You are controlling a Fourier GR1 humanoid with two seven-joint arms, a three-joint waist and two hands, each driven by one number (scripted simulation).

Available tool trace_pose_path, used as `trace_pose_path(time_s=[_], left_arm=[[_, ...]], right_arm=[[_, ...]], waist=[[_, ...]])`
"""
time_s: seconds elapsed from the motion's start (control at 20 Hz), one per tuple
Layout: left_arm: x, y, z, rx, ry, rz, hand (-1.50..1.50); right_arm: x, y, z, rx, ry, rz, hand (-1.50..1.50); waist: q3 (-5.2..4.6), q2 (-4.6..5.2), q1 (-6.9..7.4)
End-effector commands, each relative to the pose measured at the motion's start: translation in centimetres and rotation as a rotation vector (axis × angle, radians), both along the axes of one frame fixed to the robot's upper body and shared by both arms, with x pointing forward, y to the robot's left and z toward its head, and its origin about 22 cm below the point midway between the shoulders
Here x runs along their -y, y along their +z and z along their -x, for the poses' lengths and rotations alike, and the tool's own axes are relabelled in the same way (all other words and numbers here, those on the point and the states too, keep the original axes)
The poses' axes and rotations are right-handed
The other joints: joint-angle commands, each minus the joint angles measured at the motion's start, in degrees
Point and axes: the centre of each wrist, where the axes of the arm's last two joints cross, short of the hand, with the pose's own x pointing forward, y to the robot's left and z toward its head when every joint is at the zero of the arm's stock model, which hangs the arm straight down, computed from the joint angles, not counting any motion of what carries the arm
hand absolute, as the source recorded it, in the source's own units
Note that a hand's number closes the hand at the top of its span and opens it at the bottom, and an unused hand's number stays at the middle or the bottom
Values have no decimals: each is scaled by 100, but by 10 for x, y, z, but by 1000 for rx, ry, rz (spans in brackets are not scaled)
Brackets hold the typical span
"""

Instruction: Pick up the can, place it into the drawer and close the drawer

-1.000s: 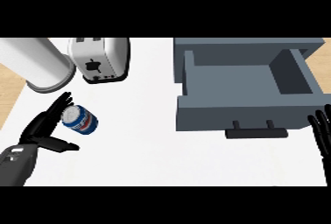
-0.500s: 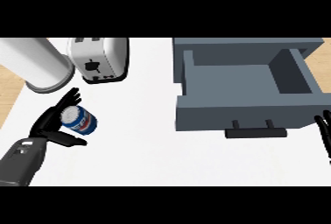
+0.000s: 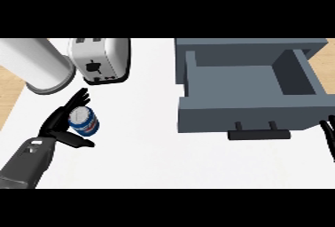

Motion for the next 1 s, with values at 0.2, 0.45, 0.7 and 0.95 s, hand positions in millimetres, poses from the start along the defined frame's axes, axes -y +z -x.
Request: trace_pose_path(time_s=[0.2,0.45,0.7,0.95], left_arm=[[15,8,-16,45,-62,72,150],[37,7,-24,23,-102,150,150],[41,11,-27,46,-150,178,150],[68,-7,-17,65,214,184,150]], right_arm=[[-14,13,2,18,-13,-19,-150],[-9,19,3,-6,4,-10,-150],[-12,-6,10,2,-8,-13,-150],[1,7,16,2,-34,-31,-150]], waist=[[-1,-3,14],[2,-18,38],[6,-26,50],[18,-84,165]])
